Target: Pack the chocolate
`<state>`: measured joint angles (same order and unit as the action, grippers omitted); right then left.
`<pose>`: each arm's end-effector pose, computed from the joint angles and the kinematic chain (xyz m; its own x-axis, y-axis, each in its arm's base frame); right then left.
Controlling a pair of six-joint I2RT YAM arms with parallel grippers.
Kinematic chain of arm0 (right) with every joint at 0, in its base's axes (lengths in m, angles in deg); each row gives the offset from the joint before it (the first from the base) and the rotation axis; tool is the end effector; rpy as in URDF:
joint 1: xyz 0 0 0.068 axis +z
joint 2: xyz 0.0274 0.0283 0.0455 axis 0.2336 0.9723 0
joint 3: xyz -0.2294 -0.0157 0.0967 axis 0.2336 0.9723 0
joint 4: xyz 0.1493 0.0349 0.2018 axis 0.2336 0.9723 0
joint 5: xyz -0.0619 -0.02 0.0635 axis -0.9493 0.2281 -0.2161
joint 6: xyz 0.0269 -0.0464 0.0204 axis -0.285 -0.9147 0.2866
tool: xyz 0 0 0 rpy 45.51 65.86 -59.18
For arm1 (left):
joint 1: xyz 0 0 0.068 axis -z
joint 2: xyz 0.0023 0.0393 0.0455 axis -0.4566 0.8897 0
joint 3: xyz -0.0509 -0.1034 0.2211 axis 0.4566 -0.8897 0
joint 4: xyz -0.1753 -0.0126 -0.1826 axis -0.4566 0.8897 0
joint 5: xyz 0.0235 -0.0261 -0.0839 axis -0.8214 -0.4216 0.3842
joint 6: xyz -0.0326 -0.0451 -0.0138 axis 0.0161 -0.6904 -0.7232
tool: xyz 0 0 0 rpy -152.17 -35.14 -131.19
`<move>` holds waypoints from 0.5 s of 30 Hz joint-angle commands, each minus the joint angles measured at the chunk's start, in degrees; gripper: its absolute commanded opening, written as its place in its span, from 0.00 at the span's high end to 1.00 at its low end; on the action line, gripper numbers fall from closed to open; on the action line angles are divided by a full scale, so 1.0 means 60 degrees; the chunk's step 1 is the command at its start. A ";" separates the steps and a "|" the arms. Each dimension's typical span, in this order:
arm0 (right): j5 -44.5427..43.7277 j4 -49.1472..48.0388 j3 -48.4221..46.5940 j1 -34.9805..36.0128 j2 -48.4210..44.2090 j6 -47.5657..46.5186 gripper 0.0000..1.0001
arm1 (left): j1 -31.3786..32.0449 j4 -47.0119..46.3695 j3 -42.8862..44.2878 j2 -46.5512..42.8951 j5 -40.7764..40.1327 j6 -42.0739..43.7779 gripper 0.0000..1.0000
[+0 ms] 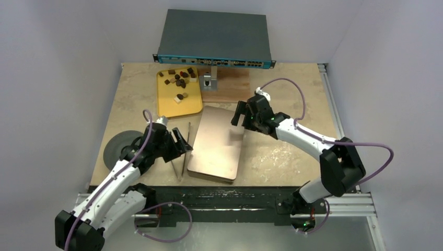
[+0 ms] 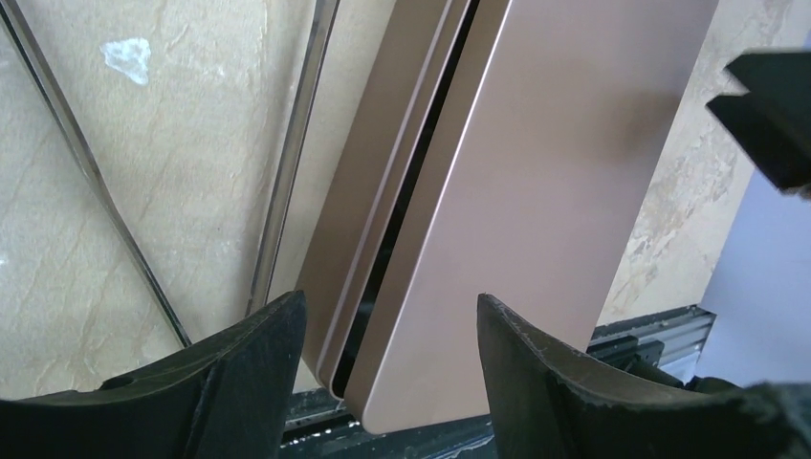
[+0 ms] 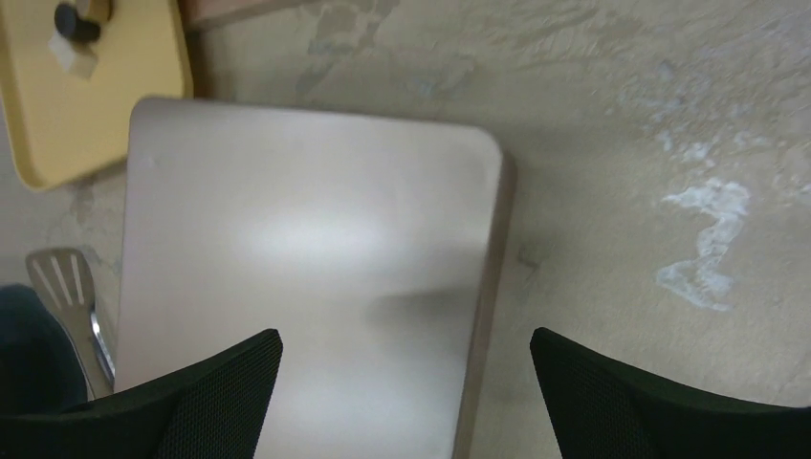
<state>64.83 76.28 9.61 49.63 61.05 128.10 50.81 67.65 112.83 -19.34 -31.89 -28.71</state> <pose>0.2584 0.1815 0.2098 -0.7565 0.2806 -0.5908 0.0157 0.9108 0.4124 0.1629 -0.0763 0.2092 -0.7913 -0.5006 -0.3510 -0.2399 0.7823 -0.5749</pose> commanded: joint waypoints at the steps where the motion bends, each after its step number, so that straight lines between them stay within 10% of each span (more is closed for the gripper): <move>1: -0.0182 -0.0105 -0.0724 -0.0906 0.0530 0.0521 0.01 | -0.0029 -0.0067 -0.0332 -0.0514 0.0410 -0.0450 0.35; 15: -0.0649 -0.0324 -0.2309 -0.1318 0.3032 0.1839 0.08 | 0.0087 -0.1178 -0.1492 -0.0703 0.1536 -0.0914 0.34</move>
<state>62.98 75.48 -0.73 42.17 77.23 136.45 50.98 64.83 104.68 -22.99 -25.26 -32.62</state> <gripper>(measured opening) 0.931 0.659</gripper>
